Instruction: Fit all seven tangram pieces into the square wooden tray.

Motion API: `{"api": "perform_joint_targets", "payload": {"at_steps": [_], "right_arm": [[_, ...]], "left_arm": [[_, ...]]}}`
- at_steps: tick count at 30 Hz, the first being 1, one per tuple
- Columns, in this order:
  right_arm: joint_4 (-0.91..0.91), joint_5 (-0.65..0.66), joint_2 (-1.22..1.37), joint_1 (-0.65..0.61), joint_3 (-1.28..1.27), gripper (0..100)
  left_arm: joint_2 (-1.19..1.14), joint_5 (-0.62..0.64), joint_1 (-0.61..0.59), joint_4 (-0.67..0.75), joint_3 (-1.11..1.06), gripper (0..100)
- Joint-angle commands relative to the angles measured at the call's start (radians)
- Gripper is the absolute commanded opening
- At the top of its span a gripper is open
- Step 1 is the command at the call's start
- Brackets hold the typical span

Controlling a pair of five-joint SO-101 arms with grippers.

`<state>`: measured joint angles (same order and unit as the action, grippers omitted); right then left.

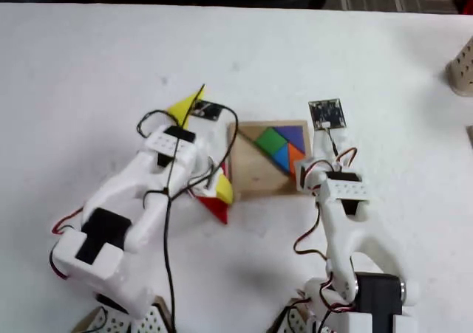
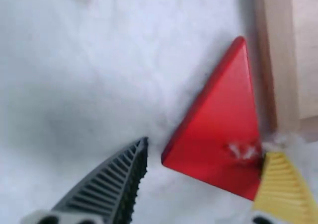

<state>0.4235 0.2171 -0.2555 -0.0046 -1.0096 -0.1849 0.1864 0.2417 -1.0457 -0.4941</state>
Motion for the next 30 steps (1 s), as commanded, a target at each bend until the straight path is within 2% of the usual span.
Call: {"api": "perform_joint_targets", "payload": {"at_steps": [1, 3, 8, 21, 30], "right_arm": [[-0.021, 0.009, -0.007, 0.004, 0.008, 1.7], [-0.021, 0.009, -0.007, 0.005, 0.008, 1.7], [-0.021, 0.009, -0.008, 0.007, 0.008, 1.7], [-0.021, 0.009, -0.008, 0.005, 0.008, 1.7], [-0.015, 0.009, -0.01, 0.007, 0.008, 1.7]], "left_arm": [[0.047, 0.018, 0.013, 0.043, 0.0, 38], [0.047, 0.023, 0.035, 0.015, 0.0, 36], [0.045, 0.023, 0.07, 0.012, 0.003, 25], [0.048, 0.017, 0.059, 0.054, 0.003, 24], [0.048, 0.021, -0.076, 0.097, 0.031, 24]]}}
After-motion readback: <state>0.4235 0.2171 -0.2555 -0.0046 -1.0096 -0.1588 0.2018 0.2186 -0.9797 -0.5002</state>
